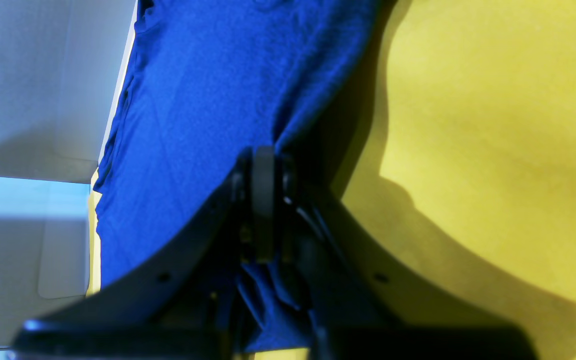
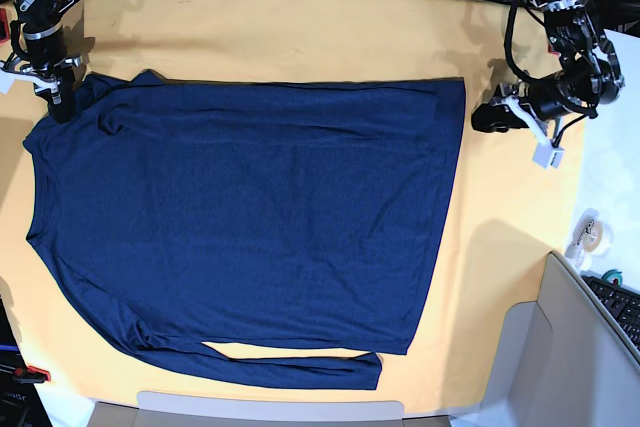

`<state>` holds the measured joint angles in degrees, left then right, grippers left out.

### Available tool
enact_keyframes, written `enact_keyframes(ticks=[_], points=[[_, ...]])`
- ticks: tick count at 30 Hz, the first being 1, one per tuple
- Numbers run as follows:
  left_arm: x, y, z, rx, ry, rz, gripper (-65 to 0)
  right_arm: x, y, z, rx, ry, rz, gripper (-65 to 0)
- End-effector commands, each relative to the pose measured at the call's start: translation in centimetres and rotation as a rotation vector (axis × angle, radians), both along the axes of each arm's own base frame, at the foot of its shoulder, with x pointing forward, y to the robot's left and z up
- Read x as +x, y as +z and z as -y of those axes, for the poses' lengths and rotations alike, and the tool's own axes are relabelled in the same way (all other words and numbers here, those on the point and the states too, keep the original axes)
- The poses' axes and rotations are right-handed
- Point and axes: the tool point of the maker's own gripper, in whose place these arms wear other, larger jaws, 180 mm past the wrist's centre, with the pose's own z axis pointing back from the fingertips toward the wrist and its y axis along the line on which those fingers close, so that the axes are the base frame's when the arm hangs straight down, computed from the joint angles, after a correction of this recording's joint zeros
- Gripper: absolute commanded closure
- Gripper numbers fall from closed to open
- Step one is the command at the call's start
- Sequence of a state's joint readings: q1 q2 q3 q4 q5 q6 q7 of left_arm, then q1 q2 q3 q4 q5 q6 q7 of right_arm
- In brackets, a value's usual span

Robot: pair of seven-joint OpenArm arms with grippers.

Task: Fold the T-shirt properly
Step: 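Hold the edge and shift both grippers outward along it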

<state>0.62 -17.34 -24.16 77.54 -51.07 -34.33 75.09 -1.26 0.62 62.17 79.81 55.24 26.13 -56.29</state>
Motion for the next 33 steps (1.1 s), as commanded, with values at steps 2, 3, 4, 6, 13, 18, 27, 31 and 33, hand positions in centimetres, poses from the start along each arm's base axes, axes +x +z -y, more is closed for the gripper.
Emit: enact_keyframes(ticks=[2,3,4,6,13,18,27,31,33], points=[[-0.9,-1.0,1.2,0.017,-0.060,-0.063,-22.4,0.4,-0.2,-0.9,0.023,0.026,0.002,0.0],[-0.9,-1.2,2.0,0.005,-0.067,-0.065,-22.4,0.4,-0.2,-0.9,0.023,0.026,0.002,0.0],[-0.9,-1.3,2.4,-0.005,-0.068,-0.065,-22.4,0.3,-0.2,-0.9,0.023,0.026,0.000,0.0],[-0.9,-1.4,3.1,-0.014,-0.080,-0.066,-22.4,0.1,-0.3,-0.8,0.022,0.026,-0.007,0.0],[-0.1,-1.3,5.6,-0.044,-0.127,-0.056,-22.3,-0.1,-0.4,-0.8,0.022,0.026,-0.012,0.0],[-0.6,-1.5,7.1,-0.049,-0.177,-0.077,-22.3,-0.1,-0.4,-0.8,0.022,0.026,-0.012,0.0],[0.1,0.3,7.9,-0.021,-0.211,-0.015,-22.3,-0.1,-0.5,-0.8,0.022,0.026,-0.013,0.0],[-0.4,-0.1,7.8,-0.019,-0.211,-0.028,-22.1,-0.1,-0.5,-0.8,0.021,0.026,-0.014,0.0],[-0.6,-0.2,7.7,-0.018,-0.211,-0.034,-22.1,-0.1,-0.5,-0.8,0.021,0.026,-0.014,0.0]])
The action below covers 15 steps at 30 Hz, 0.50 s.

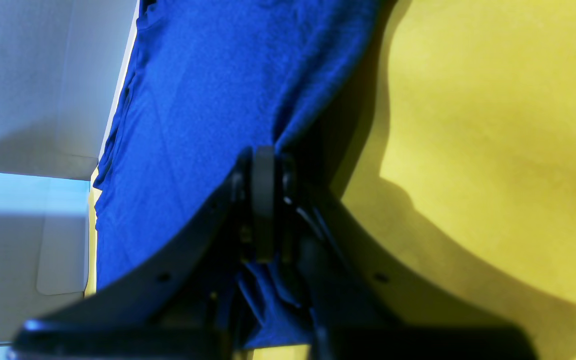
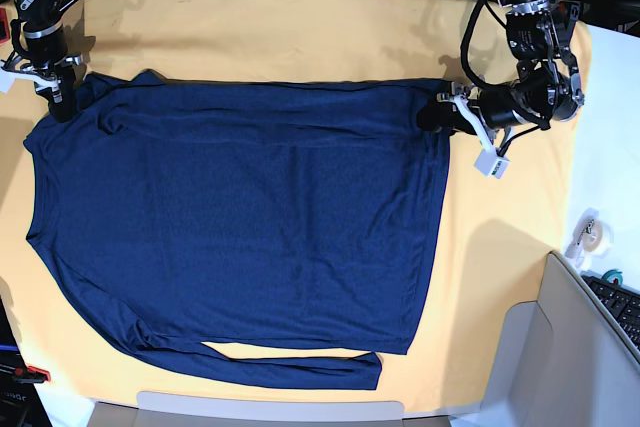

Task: Fold the T-shirt properly
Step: 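Hold the edge and shift both grippers outward along it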

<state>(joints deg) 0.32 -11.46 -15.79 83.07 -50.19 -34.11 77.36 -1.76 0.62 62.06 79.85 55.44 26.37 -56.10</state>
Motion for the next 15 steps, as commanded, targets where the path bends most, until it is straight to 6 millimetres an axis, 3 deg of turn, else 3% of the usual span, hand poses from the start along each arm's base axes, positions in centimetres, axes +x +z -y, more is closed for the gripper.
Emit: enact_keyframes(ticks=[1,4,7,15], points=[[-0.9,-0.5,-0.3,0.035,-0.035,-0.041,-21.9,0.1,-0.4,-0.8,0.025,0.024,-0.013,0.0],[-0.9,-0.5,-0.2,0.036,-0.039,-0.039,-16.3,-0.4,-0.7,-0.7,0.023,0.024,-0.024,0.0],[-1.0,-0.6,-0.2,0.034,-0.037,-0.043,0.0,-0.6,-0.8,-0.8,0.025,0.028,-0.033,0.0],[-0.8,-0.1,-0.1,0.051,-0.107,0.025,0.0,-2.0,-1.2,-0.1,0.001,0.032,-0.070,0.0]])
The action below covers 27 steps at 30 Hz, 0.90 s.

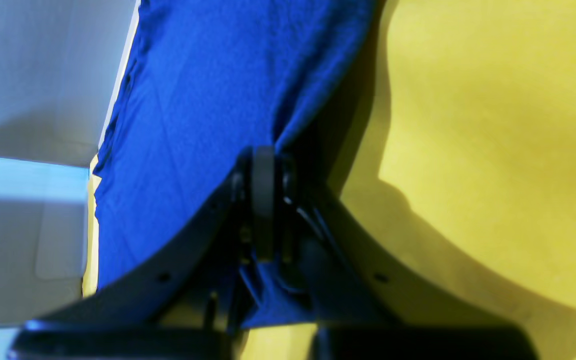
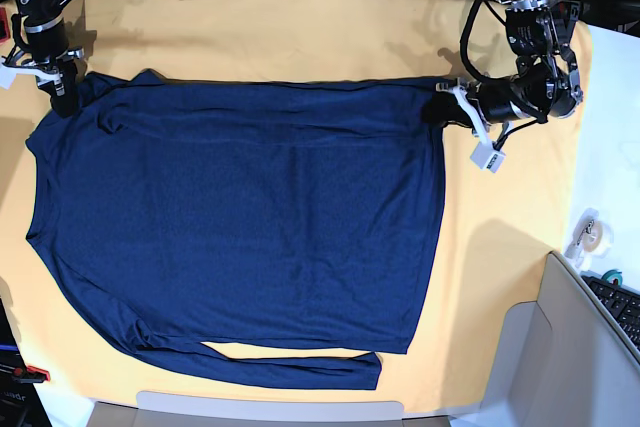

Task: Fold the T-shirt properly
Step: 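Hold the edge and shift both grippers outward along it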

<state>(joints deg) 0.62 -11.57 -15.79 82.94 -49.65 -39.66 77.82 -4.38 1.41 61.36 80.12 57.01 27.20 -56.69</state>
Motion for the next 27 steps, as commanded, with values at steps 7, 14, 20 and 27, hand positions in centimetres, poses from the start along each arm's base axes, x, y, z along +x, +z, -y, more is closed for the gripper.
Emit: enact_keyframes(ticks=[7,14,20,27], points=[[0.1,0.6,-0.4,0.034,-0.029,0.007,0.0,-2.0,-0.7,1.5,-0.032,0.011,-0.087,0.0],[0.3,0.9,-0.4,0.040,-0.031,0.018,0.0,-2.9,-0.6,2.9,-0.093,0.021,-0.141,0.0],[2.0,2.0,-0.3,0.040,-0.031,0.061,0.0,-2.5,-0.8,2.6,-0.110,0.040,-0.162,0.0],[5.2,4.5,-0.2,0.038,-0.030,0.145,0.0,2.4,2.7,0.7,-0.175,0.120,-0.054,0.0]])
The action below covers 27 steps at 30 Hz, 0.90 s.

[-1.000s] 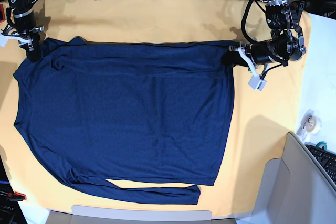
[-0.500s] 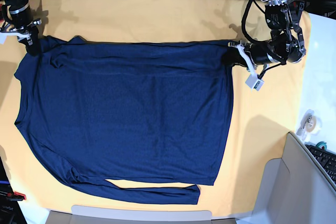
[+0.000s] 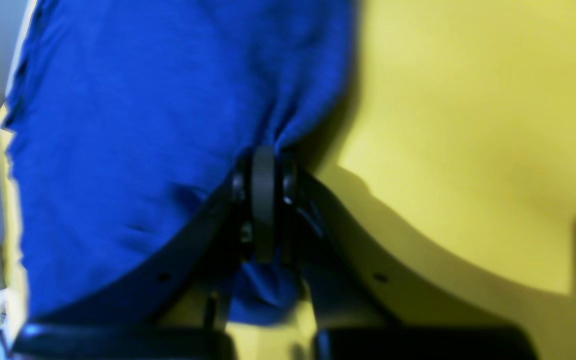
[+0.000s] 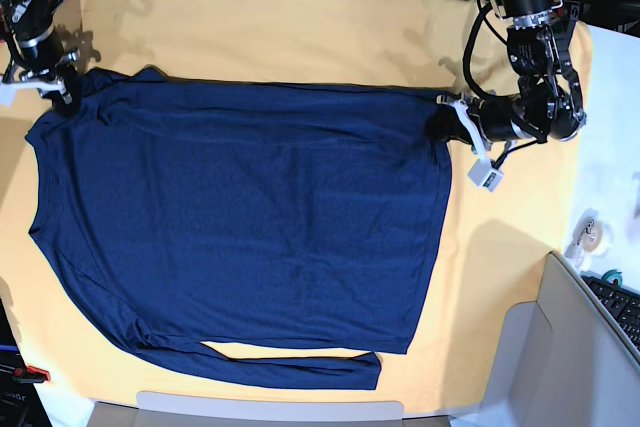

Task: Fold the T-shirt properly
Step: 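Hold the edge and shift both grippers outward along it, then keep the shirt edge raised and taut between both grippers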

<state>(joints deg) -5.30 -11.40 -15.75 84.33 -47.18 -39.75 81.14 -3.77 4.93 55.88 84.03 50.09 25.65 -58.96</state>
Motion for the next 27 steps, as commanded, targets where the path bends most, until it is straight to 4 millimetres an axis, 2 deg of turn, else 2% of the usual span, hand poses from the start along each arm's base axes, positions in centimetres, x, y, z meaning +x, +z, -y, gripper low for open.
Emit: enact_keyframes(ticks=[1,6,10,14,19,24,27], points=[[2.6,2.8,0.2,-0.030,0.002,0.102,0.0,1.4,2.3,0.9,-0.037,-0.005,0.074,0.0],[6.2,6.2,0.3,-0.034,0.002,0.204,0.0,4.8,5.1,0.9,-0.037,-0.009,0.176,0.0],[8.2,8.4,0.2,-0.035,0.004,0.264,0.0,6.7,6.9,1.2,-0.036,-0.020,0.240,0.0],[10.1,8.6,0.3,-0.091,0.034,0.270,0.0,8.3,8.0,1.7,-0.053,-0.043,0.272,0.0],[11.7,7.3,0.2,-0.188,0.109,0.257,0.0,9.3,6.0,2.9,-0.038,-0.115,0.259,0.0],[12.0,5.2,-1.0,-0.235,0.180,0.213,0.0,9.4,3.5,3.7,-0.023,-0.179,0.236,0.0],[11.9,4.8,-2.1,-0.226,0.199,0.206,0.0,9.5,3.1,4.1,-0.035,-0.197,0.224,0.0]])
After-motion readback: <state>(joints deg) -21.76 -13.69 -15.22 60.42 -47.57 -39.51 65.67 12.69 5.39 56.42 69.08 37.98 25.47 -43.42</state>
